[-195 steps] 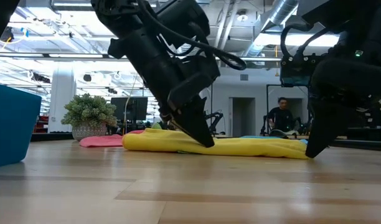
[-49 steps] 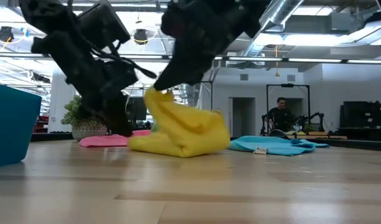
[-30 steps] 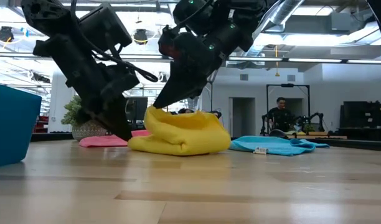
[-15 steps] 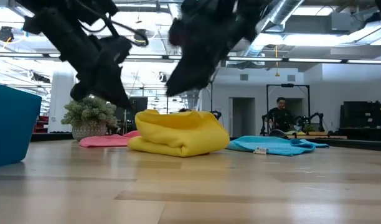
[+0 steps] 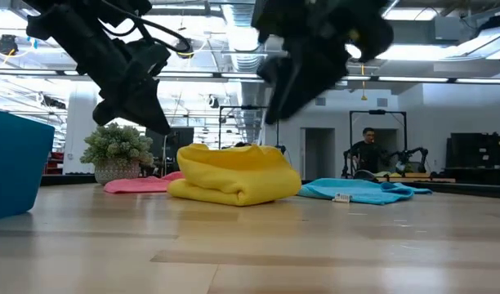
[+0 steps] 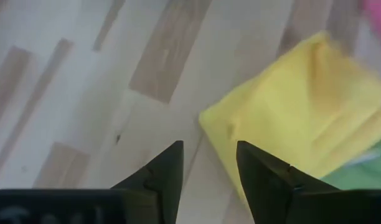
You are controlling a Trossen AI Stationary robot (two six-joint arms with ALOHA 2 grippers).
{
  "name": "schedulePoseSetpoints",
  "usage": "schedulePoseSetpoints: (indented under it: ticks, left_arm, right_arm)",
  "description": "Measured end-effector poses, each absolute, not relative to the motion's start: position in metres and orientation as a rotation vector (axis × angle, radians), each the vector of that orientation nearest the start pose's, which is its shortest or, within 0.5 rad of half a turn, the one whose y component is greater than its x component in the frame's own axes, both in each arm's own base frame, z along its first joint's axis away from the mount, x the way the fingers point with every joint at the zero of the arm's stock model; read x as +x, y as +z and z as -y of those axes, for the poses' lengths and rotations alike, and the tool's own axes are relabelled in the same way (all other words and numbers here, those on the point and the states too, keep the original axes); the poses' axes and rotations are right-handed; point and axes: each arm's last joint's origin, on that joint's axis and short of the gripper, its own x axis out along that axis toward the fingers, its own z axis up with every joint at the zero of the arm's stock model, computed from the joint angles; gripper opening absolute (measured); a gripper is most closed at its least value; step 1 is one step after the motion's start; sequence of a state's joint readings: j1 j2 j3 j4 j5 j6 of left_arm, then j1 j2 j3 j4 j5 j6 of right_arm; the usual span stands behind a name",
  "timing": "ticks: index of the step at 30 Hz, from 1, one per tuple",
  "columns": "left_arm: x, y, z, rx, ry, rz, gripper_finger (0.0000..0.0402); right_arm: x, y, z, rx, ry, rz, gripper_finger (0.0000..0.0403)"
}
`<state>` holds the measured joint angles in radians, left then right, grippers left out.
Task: Fold microfiber towels
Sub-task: Fold the yellow microfiber towel
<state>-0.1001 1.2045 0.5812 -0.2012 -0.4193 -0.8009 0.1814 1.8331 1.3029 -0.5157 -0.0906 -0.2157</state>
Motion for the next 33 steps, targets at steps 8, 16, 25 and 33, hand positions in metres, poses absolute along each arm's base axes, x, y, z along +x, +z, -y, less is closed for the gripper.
schedulePoseSetpoints:
  ticks: [8, 16, 25, 33]
  left_arm:
    - [0.222, 0.185, 0.011, -0.537, 0.591, -0.656, 0.0]
    - [0.222, 0.185, 0.011, -0.549, 0.59, -0.657, 0.0]
    - [0.223, 0.186, 0.013, -0.576, 0.567, -0.646, 0.0]
    - [0.245, 0.208, 0.038, -0.603, 0.28, -0.399, 0.0]
  right_arm:
    - [0.384, 0.167, -0.075, -0.229, 0.345, -1.082, 0.0155]
    - [0.401, 0.181, -0.044, -0.223, 0.234, -0.982, 0.014]
    - [0.413, 0.189, 0.003, -0.101, 0.081, -0.871, 0.0135]
    - [0.398, 0.216, 0.008, 0.185, 0.027, -0.92, 0.0131]
